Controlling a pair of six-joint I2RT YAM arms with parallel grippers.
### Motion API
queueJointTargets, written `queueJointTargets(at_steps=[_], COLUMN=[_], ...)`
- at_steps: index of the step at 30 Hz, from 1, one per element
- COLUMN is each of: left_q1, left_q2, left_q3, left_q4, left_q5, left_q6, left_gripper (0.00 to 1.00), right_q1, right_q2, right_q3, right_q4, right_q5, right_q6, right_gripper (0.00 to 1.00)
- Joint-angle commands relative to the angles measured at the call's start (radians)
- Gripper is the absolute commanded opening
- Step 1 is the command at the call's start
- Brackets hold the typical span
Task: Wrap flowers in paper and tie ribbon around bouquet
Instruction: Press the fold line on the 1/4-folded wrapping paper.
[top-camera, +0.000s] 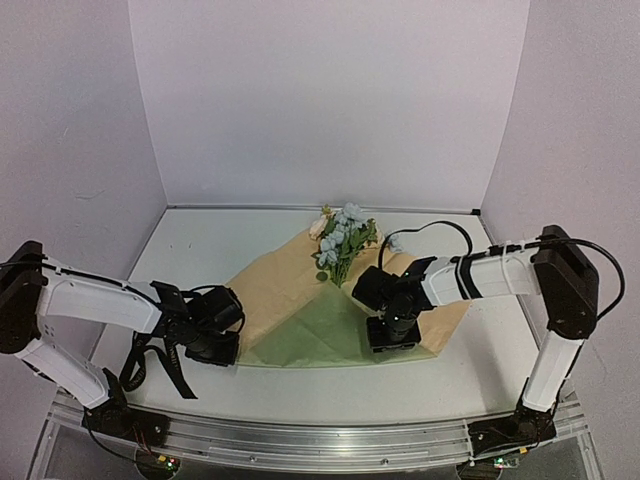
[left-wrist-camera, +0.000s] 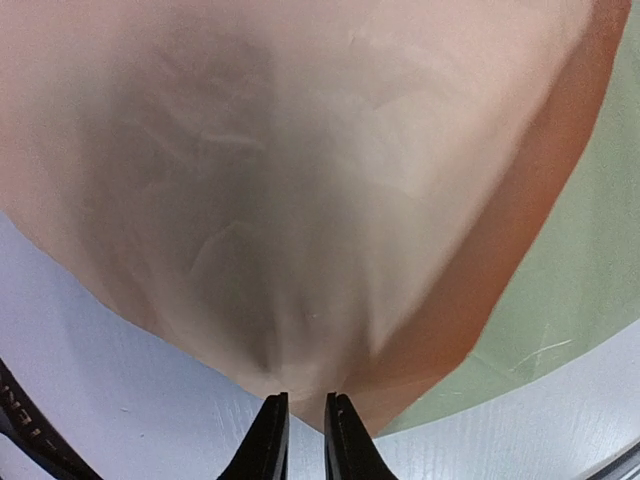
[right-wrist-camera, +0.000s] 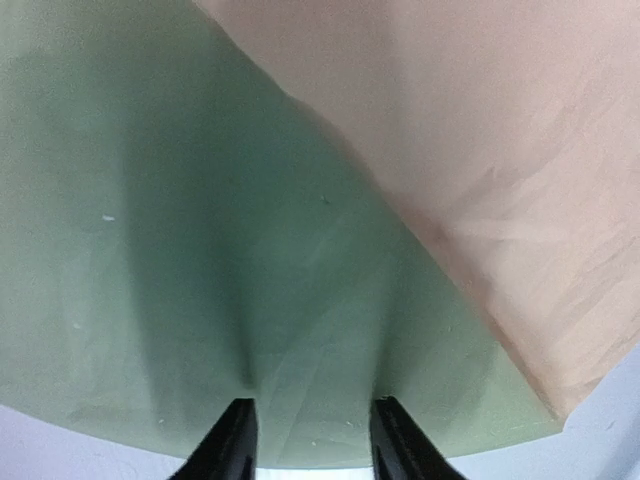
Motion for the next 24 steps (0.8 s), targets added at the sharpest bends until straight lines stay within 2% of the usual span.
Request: queueJointTargets(at_steps=[1,6,11,16,24], left_q1=[0.005,0.003,-0.028,-0.083,-0.159], left_q2=[-0.035,0.000,0.045,0.173,0.404], left_q3=[0.154,0.256,0.323,0.418,0.595], left_q4=[-0.077,-0.061,0.072,0.156,0.283], left_q5=[-0.076,-0.054,0.092,0.211,0.367], left_q6=[0.098,0.201,0.335,0.451,0.552], left_gripper=[0.17,0.18,0.18,0.15,0.13], right_q1=[-0.011,-0.031,-0.054,-0.077,-0.152], right_q2=[-0.138,-0.245,-0.353,-0.458,-0.529], right_q3=[0.003,-0.076,-0.197,-0.334,-0.565], right_q4=[-0.031,-0.035,-0.023,0.043,0.283], right_q5=[0.014,0.026,0.026,0.036,-0.012], right_q6=[-0.015,0.012,0.058,0.103,0.206], right_gripper=[0.50,0.54,0.57,0.60,0.65])
